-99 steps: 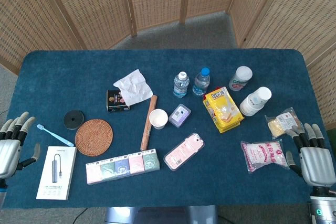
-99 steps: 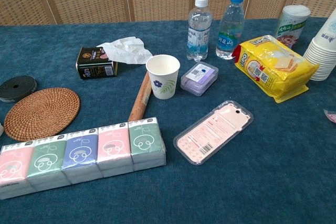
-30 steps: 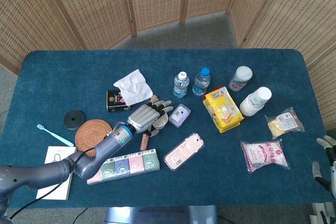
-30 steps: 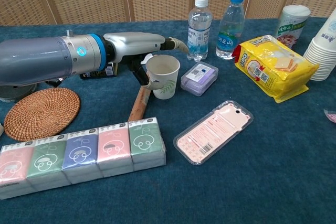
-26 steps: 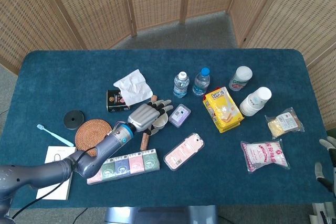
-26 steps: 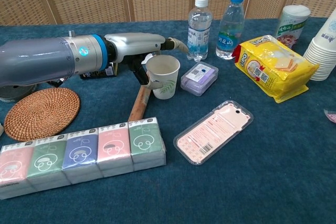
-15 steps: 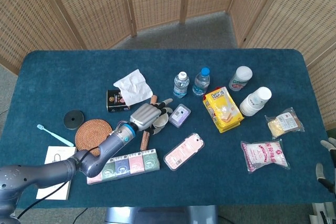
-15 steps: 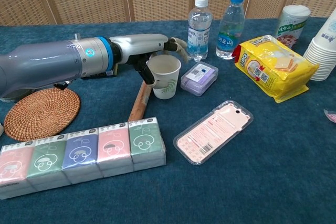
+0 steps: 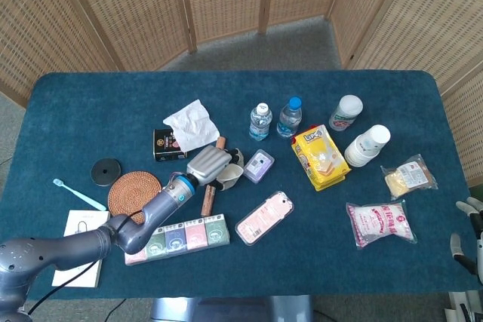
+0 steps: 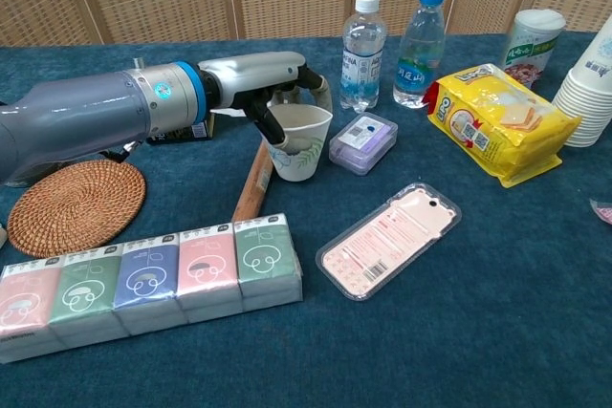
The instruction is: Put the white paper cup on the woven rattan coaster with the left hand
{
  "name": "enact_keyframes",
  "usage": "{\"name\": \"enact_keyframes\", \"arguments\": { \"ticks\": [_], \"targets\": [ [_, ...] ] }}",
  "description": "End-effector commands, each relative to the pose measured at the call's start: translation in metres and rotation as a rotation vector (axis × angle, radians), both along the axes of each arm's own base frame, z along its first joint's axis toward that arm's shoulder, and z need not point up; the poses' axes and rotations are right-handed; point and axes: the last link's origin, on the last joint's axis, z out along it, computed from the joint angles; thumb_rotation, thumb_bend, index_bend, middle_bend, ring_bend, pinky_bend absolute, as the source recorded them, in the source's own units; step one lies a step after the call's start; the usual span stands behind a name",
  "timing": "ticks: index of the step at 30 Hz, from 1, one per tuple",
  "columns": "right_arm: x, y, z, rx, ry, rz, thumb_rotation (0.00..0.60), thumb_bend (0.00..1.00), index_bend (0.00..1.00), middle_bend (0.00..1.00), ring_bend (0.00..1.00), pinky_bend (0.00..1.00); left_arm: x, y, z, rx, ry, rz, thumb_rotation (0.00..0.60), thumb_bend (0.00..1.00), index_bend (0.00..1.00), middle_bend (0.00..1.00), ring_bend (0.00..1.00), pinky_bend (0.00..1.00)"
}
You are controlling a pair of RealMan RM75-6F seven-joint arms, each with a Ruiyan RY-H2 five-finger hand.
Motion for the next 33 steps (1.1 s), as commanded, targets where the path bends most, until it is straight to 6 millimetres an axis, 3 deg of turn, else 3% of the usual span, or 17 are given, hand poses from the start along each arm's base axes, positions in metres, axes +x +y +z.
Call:
{"name": "enact_keyframes", "arguments": {
  "ticks": [1, 8, 15, 21, 26, 33],
  "targets": [
    [0.000, -0.001, 0.000, 0.001, 0.000, 0.001, 0.600, 0.52, 0.23, 0.18, 0.00, 0.15, 0.000, 0.001, 0.006, -0.002, -0.014, 0.007, 0.600, 0.39, 0.41, 0.32, 0.47, 0.48],
    [0.003, -0.008, -0.004, 0.018, -0.002, 0.009, 0.600, 0.52, 0.22, 0.18, 0.00, 0.15, -0.006, 0.003, 0.050, -0.014, -0.038, 0.021, 0.600, 0.39, 0.40, 0.30, 0.47, 0.48],
    [0.012, -0.021, -0.015, 0.057, -0.001, 0.032, 0.600, 0.52, 0.22, 0.18, 0.00, 0.15, -0.042, -0.003, 0.114, 0.048, 0.010, 0.042, 0.600, 0.39, 0.38, 0.28, 0.46, 0.47],
    [0.021, -0.031, -0.024, 0.089, 0.002, 0.057, 0.600, 0.52, 0.22, 0.18, 0.00, 0.15, -0.078, -0.025, 0.151, 0.050, 0.051, 0.085, 0.600, 0.39, 0.36, 0.26, 0.45, 0.46],
    [0.026, -0.037, -0.031, 0.111, 0.002, 0.065, 0.600, 0.52, 0.22, 0.18, 0.00, 0.15, -0.112, -0.046, 0.166, 0.036, 0.179, 0.093, 0.600, 0.39, 0.32, 0.23, 0.42, 0.42],
    [0.030, -0.040, -0.037, 0.126, -0.003, 0.075, 0.600, 0.52, 0.22, 0.18, 0.00, 0.15, -0.159, -0.071, 0.172, 0.037, 0.264, 0.182, 0.600, 0.39, 0.31, 0.23, 0.41, 0.40]
  ]
}}
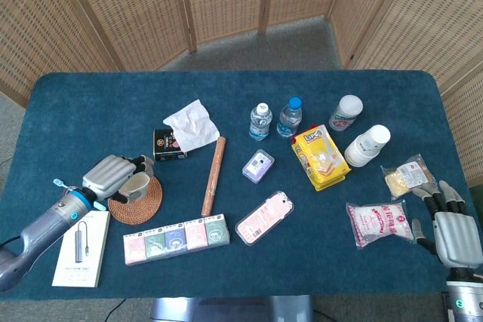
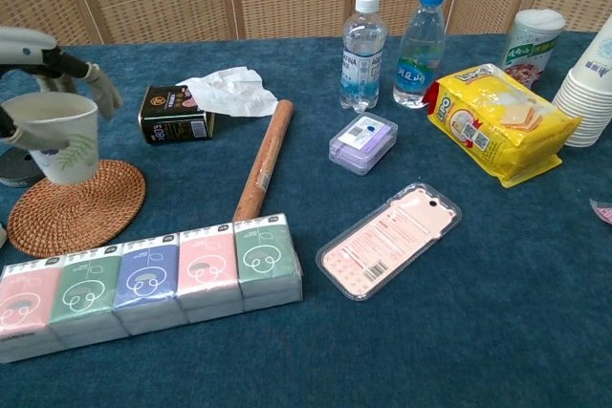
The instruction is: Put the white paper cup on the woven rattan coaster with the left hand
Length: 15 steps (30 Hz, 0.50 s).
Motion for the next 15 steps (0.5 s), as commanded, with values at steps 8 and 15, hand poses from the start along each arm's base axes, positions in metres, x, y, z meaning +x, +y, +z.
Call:
{"name": "enact_keyframes", "arguments": {
  "ticks": [8, 15],
  "targets": [
    [0.002, -0.001, 0.000, 0.002, -0.003, 0.002, 0.600, 0.52, 0.21, 0.18, 0.01, 0.15, -0.043, -0.015, 0.000, 0.037, 0.051, 0.073, 0.600, 0.39, 0.31, 0.22, 0.39, 0.39],
    [-0.001, 0.002, 0.002, -0.009, -0.010, -0.006, 0.600, 0.52, 0.21, 0.18, 0.02, 0.15, -0.042, -0.013, -0.020, 0.013, 0.027, 0.063, 0.600, 0.39, 0.30, 0.22, 0.37, 0.38]
  ]
}}
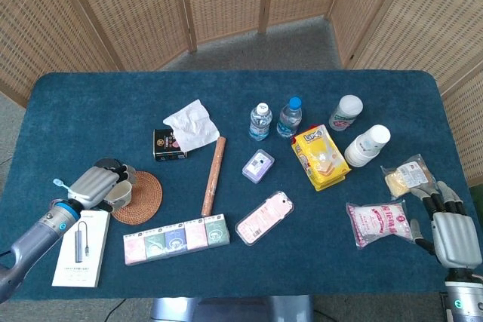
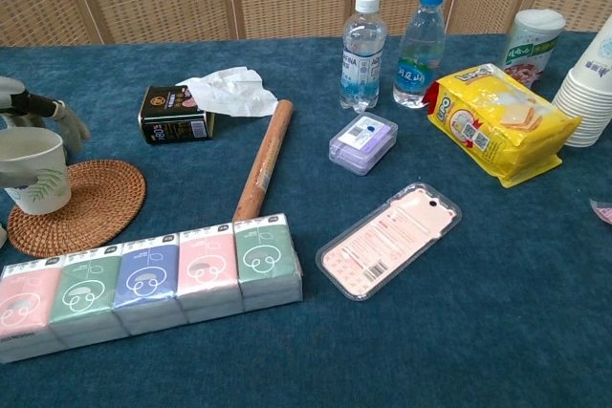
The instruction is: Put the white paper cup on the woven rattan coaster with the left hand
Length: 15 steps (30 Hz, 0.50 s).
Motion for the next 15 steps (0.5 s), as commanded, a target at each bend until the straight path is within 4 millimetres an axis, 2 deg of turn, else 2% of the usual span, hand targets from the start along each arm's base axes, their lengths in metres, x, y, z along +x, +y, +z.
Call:
{"name": "enact_keyframes", "arguments": {
  "ticks": [1, 9, 13, 15],
  "targets": [
    [-0.002, 0.001, 0.002, -0.006, 0.001, -0.008, 0.600, 0.51, 0.21, 0.18, 0.02, 0.15, 0.003, 0.001, -0.008, -0.013, -0.009, -0.014, 0.600, 0.39, 0.30, 0.22, 0.37, 0.38],
    [-0.008, 0.006, 0.006, -0.016, 0.002, -0.023, 0.600, 0.51, 0.21, 0.18, 0.02, 0.15, 0.007, 0.003, -0.018, -0.028, -0.011, -0.038, 0.600, 0.39, 0.30, 0.20, 0.34, 0.37],
    [-0.008, 0.006, 0.007, -0.016, -0.003, -0.027, 0.600, 0.51, 0.21, 0.18, 0.02, 0.15, 0.006, 0.002, -0.018, -0.043, 0.004, -0.030, 0.600, 0.39, 0.26, 0.15, 0.24, 0.33],
    [-0.009, 0.006, 0.006, -0.014, -0.002, -0.027, 0.600, 0.51, 0.21, 0.19, 0.02, 0.15, 0.004, 0.000, -0.018, -0.066, 0.021, -0.016, 0.600, 0.39, 0.18, 0.09, 0.14, 0.27]
  ]
}}
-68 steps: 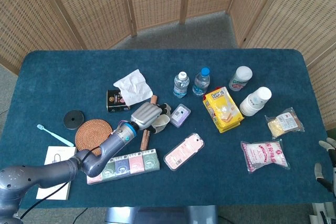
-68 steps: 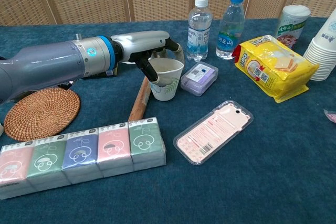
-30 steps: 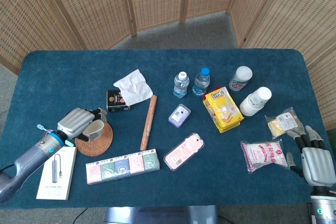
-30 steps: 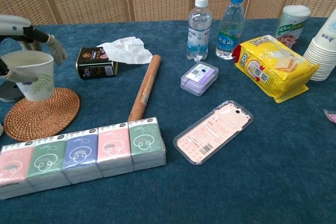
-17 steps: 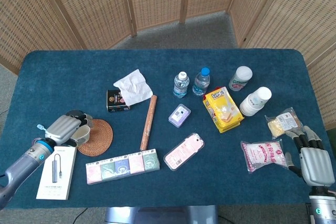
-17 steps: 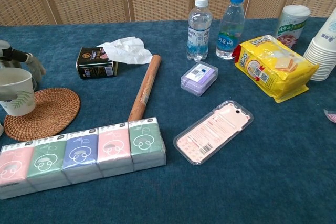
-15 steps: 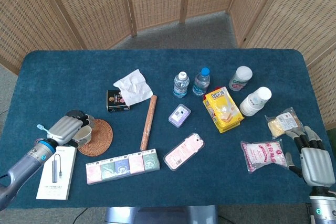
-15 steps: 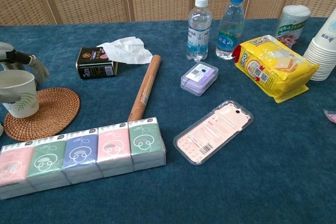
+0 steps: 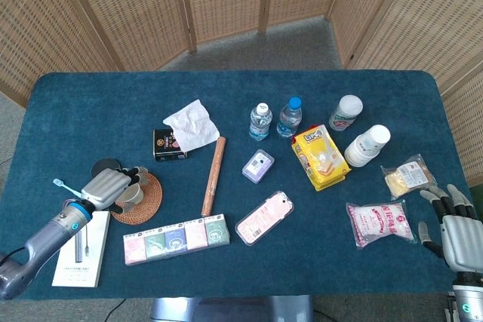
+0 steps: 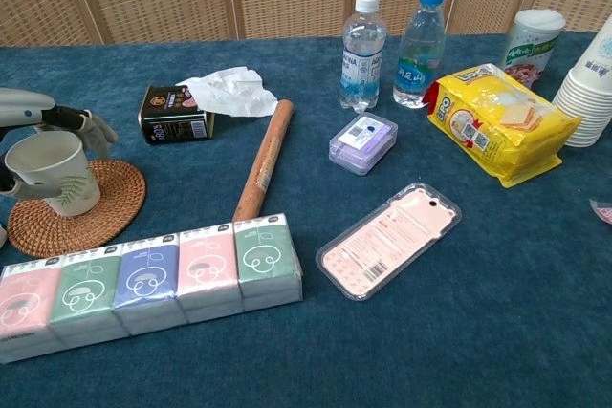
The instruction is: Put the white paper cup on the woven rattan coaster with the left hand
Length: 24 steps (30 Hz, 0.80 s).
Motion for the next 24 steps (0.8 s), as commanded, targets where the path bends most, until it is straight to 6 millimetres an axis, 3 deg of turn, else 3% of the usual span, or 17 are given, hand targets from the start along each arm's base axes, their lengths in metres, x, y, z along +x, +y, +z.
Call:
{"name": "enact_keyframes", "arguments": {
  "ticks": [1, 4, 6, 11, 14, 17, 20, 24],
  "targets": [
    [0.000, 0.000, 0.000, 0.002, 0.001, 0.001, 0.600, 0.51, 0.21, 0.19, 0.02, 0.15, -0.003, -0.003, 0.001, -0.035, 0.029, 0.021, 0.600, 0.39, 0.13, 0.05, 0.08, 0.24],
    [0.000, -0.001, 0.000, 0.002, 0.001, 0.005, 0.600, 0.51, 0.20, 0.19, 0.02, 0.15, -0.003, -0.006, 0.003, -0.069, 0.048, 0.041, 0.600, 0.39, 0.00, 0.00, 0.00, 0.09],
    [0.001, -0.002, 0.000, 0.001, 0.001, 0.009, 0.600, 0.51, 0.20, 0.19, 0.02, 0.15, 0.000, -0.007, 0.007, -0.075, 0.045, 0.051, 0.600, 0.39, 0.00, 0.00, 0.00, 0.01],
    [0.002, -0.003, 0.000, 0.000, -0.002, 0.019, 0.600, 0.51, 0.20, 0.18, 0.02, 0.15, 0.009, -0.005, 0.029, 0.006, -0.041, 0.057, 0.587, 0.39, 0.00, 0.00, 0.00, 0.00],
    [0.001, -0.004, 0.003, -0.016, -0.010, 0.027, 0.600, 0.51, 0.19, 0.17, 0.02, 0.15, 0.013, -0.007, 0.052, 0.073, -0.083, 0.058, 0.587, 0.39, 0.00, 0.00, 0.00, 0.00],
    [0.000, -0.006, 0.007, -0.036, -0.012, 0.037, 0.600, 0.51, 0.18, 0.14, 0.00, 0.08, 0.012, -0.010, 0.078, 0.184, -0.115, 0.051, 0.585, 0.39, 0.00, 0.00, 0.00, 0.00],
    [0.001, -0.011, 0.010, -0.056, 0.005, 0.058, 0.600, 0.51, 0.17, 0.09, 0.00, 0.00, 0.006, -0.020, 0.103, 0.310, -0.154, 0.064, 0.584, 0.39, 0.00, 0.00, 0.00, 0.00],
    [0.005, -0.018, 0.011, -0.084, 0.052, 0.097, 0.600, 0.51, 0.16, 0.05, 0.00, 0.00, -0.011, -0.049, 0.129, 0.426, -0.135, 0.100, 0.590, 0.39, 0.00, 0.00, 0.00, 0.00]
  ]
}}
